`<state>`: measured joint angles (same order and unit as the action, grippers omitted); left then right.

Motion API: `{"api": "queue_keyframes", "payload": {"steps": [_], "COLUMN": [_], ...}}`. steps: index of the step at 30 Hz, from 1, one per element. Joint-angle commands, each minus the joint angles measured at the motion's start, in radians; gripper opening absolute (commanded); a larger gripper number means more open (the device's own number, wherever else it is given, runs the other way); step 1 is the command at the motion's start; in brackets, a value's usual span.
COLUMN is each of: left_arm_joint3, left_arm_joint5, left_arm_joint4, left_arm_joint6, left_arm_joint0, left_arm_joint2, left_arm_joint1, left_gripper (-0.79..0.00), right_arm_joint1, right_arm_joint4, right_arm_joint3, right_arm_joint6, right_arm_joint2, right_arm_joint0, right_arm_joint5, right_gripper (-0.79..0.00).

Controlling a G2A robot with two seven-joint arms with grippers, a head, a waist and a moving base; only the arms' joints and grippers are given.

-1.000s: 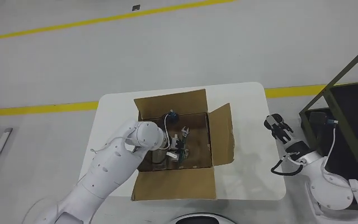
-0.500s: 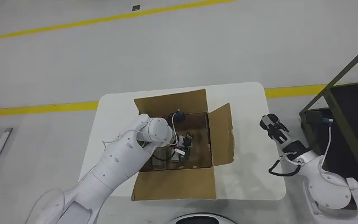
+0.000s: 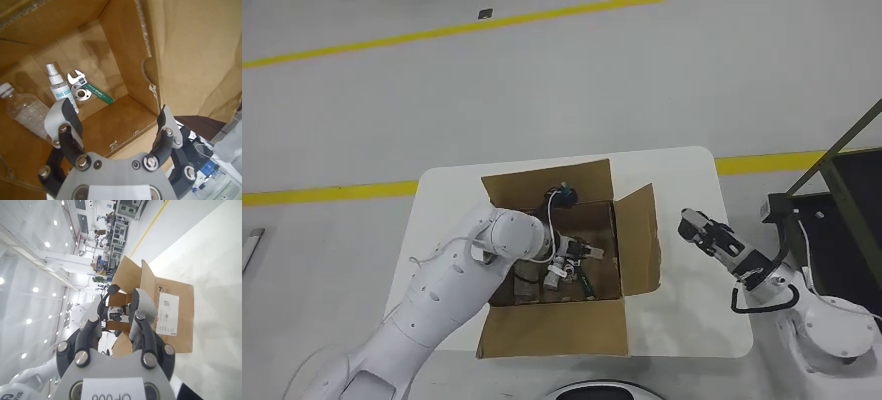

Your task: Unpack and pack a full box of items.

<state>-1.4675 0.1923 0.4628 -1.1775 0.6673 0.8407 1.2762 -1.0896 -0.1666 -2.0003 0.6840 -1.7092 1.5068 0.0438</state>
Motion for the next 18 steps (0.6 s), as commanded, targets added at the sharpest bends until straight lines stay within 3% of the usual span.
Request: {"api": "queue_keyframes", "payload": {"steps": [1, 6, 8, 15, 17, 18], "left_arm_joint3": [-0.065, -0.222, -0.276, -0.402, -0.425, -0.435], "left_arm_joint5": [-0.004, -0.014, -0.017, -0.023, -0.026, -0.028], "left_arm_joint4": [0.020, 0.077, 0.091, 0.080, 0.078, 0.075], "left_arm_joint6": [-0.015, -0.063, -0.076, -0.070, -0.069, -0.069], "left_arm_joint0": [0.032, 0.113, 0.141, 0.197, 0.202, 0.204], "left_arm_joint2": [0.042, 0.154, 0.194, 0.293, 0.306, 0.311], "left_arm_joint1": [-0.016, -0.055, -0.067, -0.089, -0.092, -0.094], "left_gripper": [0.000, 0.000, 0.000, 0.000, 0.000, 0.000], "right_arm_joint1": [0.002, 0.005, 0.005, 0.008, 0.009, 0.010], "right_arm_joint4": [0.006, 0.061, 0.093, 0.203, 0.219, 0.219], "right_arm_joint3": [0.003, 0.021, 0.031, 0.050, 0.046, 0.048], "right_arm_joint6": [0.026, 0.086, 0.098, 0.093, 0.094, 0.094], "right_arm_joint2": [0.014, 0.086, 0.119, 0.187, 0.189, 0.188], "right_arm_joint0": [-0.007, -0.028, -0.038, -0.058, -0.062, -0.061], "right_arm_joint5": [0.002, 0.003, 0.006, 0.039, 0.042, 0.042], "right_gripper": [-0.268, -0.249, -0.397, -0.622, -0.637, -0.702]}}
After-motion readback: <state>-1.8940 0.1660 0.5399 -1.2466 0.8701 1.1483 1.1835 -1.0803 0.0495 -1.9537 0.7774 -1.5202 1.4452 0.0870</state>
